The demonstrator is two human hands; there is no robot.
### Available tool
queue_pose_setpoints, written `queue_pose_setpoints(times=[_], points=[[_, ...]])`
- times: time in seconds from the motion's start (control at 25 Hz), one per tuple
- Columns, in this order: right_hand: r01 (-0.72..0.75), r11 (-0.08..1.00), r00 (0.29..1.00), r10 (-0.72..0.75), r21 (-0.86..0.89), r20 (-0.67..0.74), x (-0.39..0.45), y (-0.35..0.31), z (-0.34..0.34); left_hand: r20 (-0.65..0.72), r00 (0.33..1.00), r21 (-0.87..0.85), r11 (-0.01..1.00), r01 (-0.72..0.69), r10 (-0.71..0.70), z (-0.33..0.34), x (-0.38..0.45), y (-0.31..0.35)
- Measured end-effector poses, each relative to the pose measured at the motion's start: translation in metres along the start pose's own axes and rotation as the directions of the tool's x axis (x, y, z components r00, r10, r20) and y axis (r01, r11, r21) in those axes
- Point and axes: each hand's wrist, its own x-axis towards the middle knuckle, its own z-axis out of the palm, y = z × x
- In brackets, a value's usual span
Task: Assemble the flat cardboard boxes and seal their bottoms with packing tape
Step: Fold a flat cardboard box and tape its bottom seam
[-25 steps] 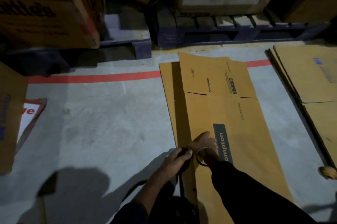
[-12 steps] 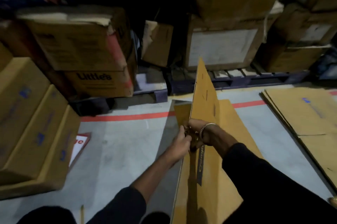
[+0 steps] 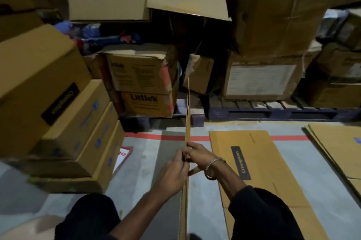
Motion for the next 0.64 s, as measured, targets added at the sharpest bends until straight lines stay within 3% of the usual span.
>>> queue_pose_setpoints(times=[0.12, 0.24, 0.32, 0.48, 0.64], points=[[-0.004, 1.000, 0.999, 0.004, -0.010, 0.034, 0.003, 0.019, 0.020, 0.099, 0.993, 0.041, 0.997, 0.061, -0.065, 0.016, -0.014, -0.027], [-0.060, 0.992, 0.998, 0.058, 0.109, 0.024, 0.021, 0.030, 0.014, 0.073, 0.990, -0.045, 0.992, 0.120, -0.117, 0.019, 0.000, -0.031], [-0.065, 0.993, 0.996, 0.058, 0.101, 0.066, 0.027, 0.037, -0.002, 0.102, 0.986, -0.136, 0.980, 0.143, -0.130, 0.014, 0.004, -0.030], [-0.046, 0.997, 0.993, 0.038, 0.066, 0.109, 0.039, 0.041, -0.015, 0.286, 0.923, -0.402, 0.843, 0.358, -0.255, -0.007, 0.013, -0.038], [-0.070, 0.993, 0.997, 0.066, 0.094, 0.046, 0.048, 0.046, -0.005, 0.299, 0.888, -0.450, 0.769, 0.454, -0.349, -0.014, 0.019, -0.048]])
